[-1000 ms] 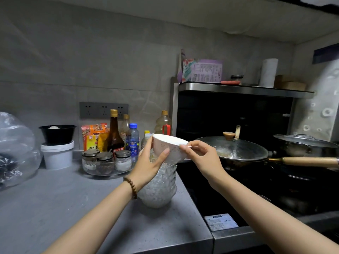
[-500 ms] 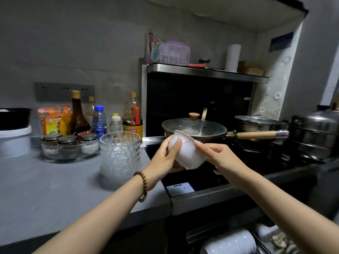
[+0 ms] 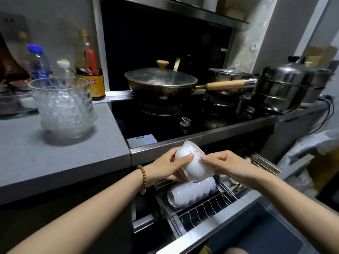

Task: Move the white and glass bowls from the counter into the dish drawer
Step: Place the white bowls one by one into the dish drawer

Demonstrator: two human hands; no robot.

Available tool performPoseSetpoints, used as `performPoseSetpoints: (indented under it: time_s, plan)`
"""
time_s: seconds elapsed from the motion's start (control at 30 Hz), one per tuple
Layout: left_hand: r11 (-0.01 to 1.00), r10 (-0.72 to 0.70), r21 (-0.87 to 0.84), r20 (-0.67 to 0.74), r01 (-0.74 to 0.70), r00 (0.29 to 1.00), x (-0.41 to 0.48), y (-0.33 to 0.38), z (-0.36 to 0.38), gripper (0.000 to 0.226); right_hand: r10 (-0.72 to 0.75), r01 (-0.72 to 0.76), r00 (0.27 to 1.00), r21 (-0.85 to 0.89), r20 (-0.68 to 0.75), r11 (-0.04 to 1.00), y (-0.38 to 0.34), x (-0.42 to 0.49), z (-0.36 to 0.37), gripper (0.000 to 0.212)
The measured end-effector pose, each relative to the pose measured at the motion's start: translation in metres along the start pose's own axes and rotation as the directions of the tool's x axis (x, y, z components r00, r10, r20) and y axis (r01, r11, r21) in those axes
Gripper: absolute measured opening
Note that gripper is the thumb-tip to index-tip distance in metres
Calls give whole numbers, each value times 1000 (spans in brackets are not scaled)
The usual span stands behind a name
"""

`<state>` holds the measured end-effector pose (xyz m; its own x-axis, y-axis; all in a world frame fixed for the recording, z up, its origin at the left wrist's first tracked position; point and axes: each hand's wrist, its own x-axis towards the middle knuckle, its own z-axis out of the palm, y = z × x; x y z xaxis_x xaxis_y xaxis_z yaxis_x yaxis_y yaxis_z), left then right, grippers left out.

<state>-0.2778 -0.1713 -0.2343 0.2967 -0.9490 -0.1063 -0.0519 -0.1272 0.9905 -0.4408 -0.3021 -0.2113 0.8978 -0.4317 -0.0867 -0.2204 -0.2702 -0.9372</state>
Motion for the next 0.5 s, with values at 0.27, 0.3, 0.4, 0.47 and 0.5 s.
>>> performPoseSetpoints:
  time_s: [0.27, 0.3, 0.4, 0.47, 0.5]
  plan:
    - [986, -120, 118, 45, 114, 992, 32, -88, 7, 22, 154, -154, 987, 18, -52, 988, 85, 25, 14, 23]
    - [985, -132, 117, 23, 128, 991, 37, -99, 6, 17, 172, -170, 983, 41, -55, 985, 95, 30, 16, 23]
    - [978, -166, 126, 1, 165, 986, 49, -127, 4, 20, 215, -211, 976, 79, -46, 974, 120, 48, 23, 19]
    - [971, -202, 130, -12, 202, 979, 55, -143, 1, 24, 246, -241, 969, 114, -31, 964, 134, 62, 27, 17]
    - [966, -221, 132, -28, 223, 975, 57, -151, -1, 26, 262, -257, 965, 124, -20, 958, 141, 69, 29, 15]
